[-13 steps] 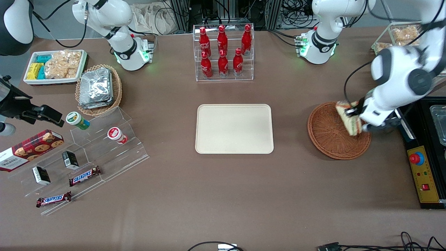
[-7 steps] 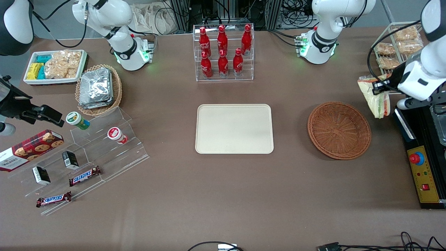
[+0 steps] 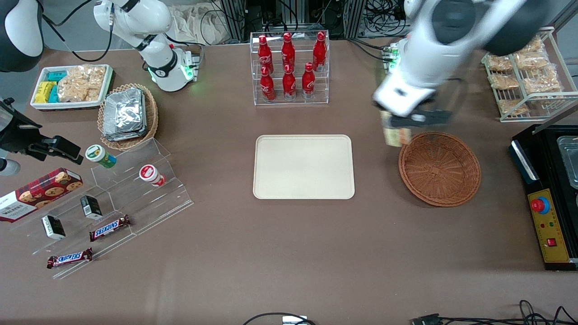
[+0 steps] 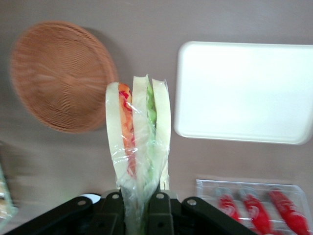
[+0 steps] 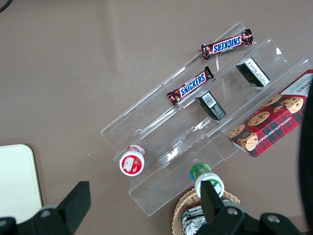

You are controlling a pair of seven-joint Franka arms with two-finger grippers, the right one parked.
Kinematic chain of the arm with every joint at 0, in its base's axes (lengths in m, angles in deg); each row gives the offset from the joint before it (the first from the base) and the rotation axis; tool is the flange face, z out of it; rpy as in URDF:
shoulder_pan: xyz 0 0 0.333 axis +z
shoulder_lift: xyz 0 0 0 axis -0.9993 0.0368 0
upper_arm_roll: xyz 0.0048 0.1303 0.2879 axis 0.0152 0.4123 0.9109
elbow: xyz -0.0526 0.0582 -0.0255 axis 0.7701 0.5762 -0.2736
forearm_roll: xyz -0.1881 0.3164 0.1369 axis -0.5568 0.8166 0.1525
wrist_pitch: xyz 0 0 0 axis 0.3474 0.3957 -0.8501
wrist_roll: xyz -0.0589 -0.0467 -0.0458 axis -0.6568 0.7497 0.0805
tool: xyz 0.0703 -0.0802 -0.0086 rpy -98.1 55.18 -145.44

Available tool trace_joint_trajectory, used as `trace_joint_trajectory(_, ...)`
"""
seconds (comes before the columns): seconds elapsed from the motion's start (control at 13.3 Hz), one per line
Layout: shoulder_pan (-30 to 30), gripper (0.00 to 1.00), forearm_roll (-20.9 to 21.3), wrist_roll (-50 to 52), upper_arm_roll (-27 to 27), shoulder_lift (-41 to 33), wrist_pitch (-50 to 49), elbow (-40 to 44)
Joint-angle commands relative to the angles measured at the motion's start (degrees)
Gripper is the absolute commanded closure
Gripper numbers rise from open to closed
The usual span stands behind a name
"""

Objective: Place sandwich from basket to tray
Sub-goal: 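Carry the sandwich over to the white tray with the left gripper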

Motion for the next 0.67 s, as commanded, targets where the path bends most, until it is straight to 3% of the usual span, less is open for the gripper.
trace_joint_trajectory(0.0, 0.5, 0.9, 2.5, 8.4, -6.8, 8.9, -0.9, 7.2)
trace_joint_trajectory(0.3, -0.9, 0.9, 4.7, 7.9, -7.4, 9.5, 12.9, -6.4)
trace_joint_trajectory(0.6, -0.6, 0.9, 11.9, 6.2, -7.2, 12.2, 34.8, -21.8)
